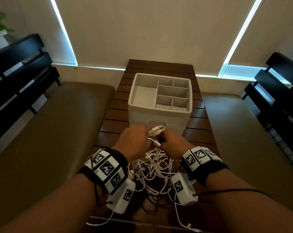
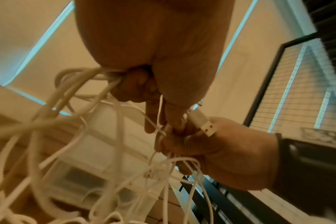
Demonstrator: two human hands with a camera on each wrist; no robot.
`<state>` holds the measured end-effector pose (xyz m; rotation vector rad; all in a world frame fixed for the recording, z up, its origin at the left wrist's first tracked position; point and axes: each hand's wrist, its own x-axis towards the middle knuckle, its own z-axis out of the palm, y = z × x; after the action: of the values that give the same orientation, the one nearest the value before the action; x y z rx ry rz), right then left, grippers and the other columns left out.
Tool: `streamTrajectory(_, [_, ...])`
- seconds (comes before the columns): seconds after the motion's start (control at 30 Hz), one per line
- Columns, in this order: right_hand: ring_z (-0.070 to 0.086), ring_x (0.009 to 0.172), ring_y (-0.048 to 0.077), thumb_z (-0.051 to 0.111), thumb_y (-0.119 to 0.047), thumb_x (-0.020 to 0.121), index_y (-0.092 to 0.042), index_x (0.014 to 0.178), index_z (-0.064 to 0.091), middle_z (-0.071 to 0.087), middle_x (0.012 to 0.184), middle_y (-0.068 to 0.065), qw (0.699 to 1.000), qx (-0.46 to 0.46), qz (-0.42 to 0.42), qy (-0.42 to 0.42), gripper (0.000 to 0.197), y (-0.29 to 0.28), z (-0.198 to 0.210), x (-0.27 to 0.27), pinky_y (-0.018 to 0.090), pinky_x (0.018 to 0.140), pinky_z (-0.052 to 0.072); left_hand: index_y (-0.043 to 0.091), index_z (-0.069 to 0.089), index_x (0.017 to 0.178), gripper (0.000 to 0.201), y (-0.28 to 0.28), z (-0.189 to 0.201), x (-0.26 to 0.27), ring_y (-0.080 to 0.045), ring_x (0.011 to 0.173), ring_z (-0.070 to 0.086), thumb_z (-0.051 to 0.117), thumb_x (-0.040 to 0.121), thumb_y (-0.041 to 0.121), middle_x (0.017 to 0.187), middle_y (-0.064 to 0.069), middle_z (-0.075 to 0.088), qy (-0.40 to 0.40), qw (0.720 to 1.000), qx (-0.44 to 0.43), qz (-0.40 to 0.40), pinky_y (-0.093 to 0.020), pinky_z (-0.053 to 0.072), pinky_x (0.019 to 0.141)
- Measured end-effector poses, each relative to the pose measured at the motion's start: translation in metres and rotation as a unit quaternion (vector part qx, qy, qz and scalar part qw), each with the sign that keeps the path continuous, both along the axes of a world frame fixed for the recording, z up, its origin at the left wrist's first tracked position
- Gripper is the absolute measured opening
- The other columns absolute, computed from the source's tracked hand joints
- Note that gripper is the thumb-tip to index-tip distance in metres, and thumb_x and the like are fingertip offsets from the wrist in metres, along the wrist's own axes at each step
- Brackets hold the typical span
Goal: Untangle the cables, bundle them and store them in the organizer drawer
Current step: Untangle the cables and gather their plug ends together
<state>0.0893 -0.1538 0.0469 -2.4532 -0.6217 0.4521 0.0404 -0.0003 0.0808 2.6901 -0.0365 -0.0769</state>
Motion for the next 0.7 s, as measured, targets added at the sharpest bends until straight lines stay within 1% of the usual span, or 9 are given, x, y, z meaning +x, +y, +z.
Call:
streamTrajectory(0.1, [0.062,0.091,0.021,0.057,-0.02,0.092,-0.015,0.105,0.066,0.068,0.1,0.004,0.999,0.048,0.0,0.016,0.017,-0.002,0.001,-0.003,0.042,0.085,0.051,0.012,0.069,0.091,0.011,0.005,-0.008,0.007,-0.028,0.086,0.066,0.06,0.087,0.018,0.09,-0.01,0.071,0.038,0.998,-0.048,0.021,-0.033,0.049,0.069])
streamTrajectory(0.2, [0.061,0.084,0.021,0.056,-0.027,0.093,-0.016,0.093,0.063,0.065,0.091,0.005,0.999,-0.02,-0.003,0.045,0.013,-0.013,-0.005,-0.008,0.038,0.078,0.051,0.018,0.063,0.076,0.013,0.01,-0.005,0.01,-0.028,0.082,0.064,0.061,0.089,0.019,0.082,-0.009,0.069,0.039,0.996,-0.07,0.023,-0.034,0.048,0.068])
streamTrajectory(0.27, [0.06,0.079,0.019,0.055,-0.028,0.094,-0.02,0.082,0.06,0.064,0.085,0.002,0.997,-0.044,-0.016,0.066,0.016,-0.019,-0.01,-0.01,0.032,0.072,0.048,0.017,0.065,0.075,0.015,0.015,-0.004,0.012,-0.026,0.078,0.064,0.065,0.089,0.023,0.079,-0.007,0.067,0.028,0.992,-0.108,0.05,-0.037,0.05,0.07])
streamTrajectory(0.33, [0.059,0.074,0.018,0.054,-0.028,0.095,-0.022,0.074,0.058,0.062,0.079,0.002,0.996,-0.026,-0.042,0.079,0.022,-0.023,-0.012,-0.009,0.031,0.069,0.047,0.013,0.067,0.082,0.017,0.021,-0.007,0.014,-0.026,0.079,0.063,0.067,0.088,0.028,0.081,-0.006,0.066,0.025,0.996,-0.06,0.068,-0.036,0.049,0.066])
streamTrajectory(0.43, [0.053,0.063,0.012,0.055,-0.025,0.095,-0.022,0.067,0.056,0.056,0.068,-0.002,0.997,-0.004,-0.052,0.064,0.029,-0.021,-0.006,-0.008,0.028,0.061,0.042,0.019,0.06,0.08,0.016,0.02,-0.011,0.009,-0.028,0.078,0.062,0.065,0.087,0.032,0.077,-0.002,0.059,0.013,0.999,0.012,0.046,-0.033,0.042,0.062])
streamTrajectory(0.5, [0.058,0.069,0.016,0.056,-0.022,0.095,-0.016,0.077,0.066,0.063,0.074,0.002,0.999,-0.003,-0.033,0.04,0.021,-0.014,-0.003,-0.008,0.029,0.065,0.044,0.019,0.062,0.081,0.015,0.009,-0.008,0.003,-0.024,0.073,0.057,0.063,0.089,0.032,0.074,-0.001,0.054,-0.005,1.0,0.017,0.004,-0.03,0.039,0.062])
streamTrajectory(0.57, [0.063,0.084,0.02,0.058,-0.016,0.092,-0.011,0.099,0.072,0.07,0.093,0.006,0.999,-0.009,-0.027,0.022,0.016,-0.009,-0.004,-0.008,0.03,0.074,0.048,0.017,0.067,0.084,0.018,-0.002,-0.007,-0.002,-0.024,0.071,0.057,0.063,0.089,0.033,0.072,-0.003,0.058,-0.025,0.999,0.028,-0.035,-0.028,0.035,0.061])
streamTrajectory(0.6, [0.064,0.089,0.019,0.06,-0.015,0.09,-0.012,0.103,0.072,0.07,0.1,0.005,0.999,-0.007,-0.029,0.02,0.018,-0.008,-0.005,-0.007,0.031,0.079,0.05,0.016,0.069,0.086,0.019,-0.004,-0.006,-0.002,-0.024,0.07,0.057,0.064,0.089,0.034,0.072,-0.003,0.059,-0.025,0.999,0.03,-0.036,-0.028,0.035,0.061])
streamTrajectory(0.7, [0.065,0.087,0.018,0.066,-0.015,0.085,-0.016,0.093,0.068,0.069,0.095,0.004,0.998,0.005,-0.027,0.054,0.009,-0.013,-0.008,-0.012,0.036,0.082,0.055,0.014,0.068,0.086,0.015,0.0,-0.007,0.009,-0.026,0.073,0.061,0.062,0.09,0.027,0.075,-0.003,0.061,-0.004,1.0,-0.004,0.011,-0.03,0.04,0.062])
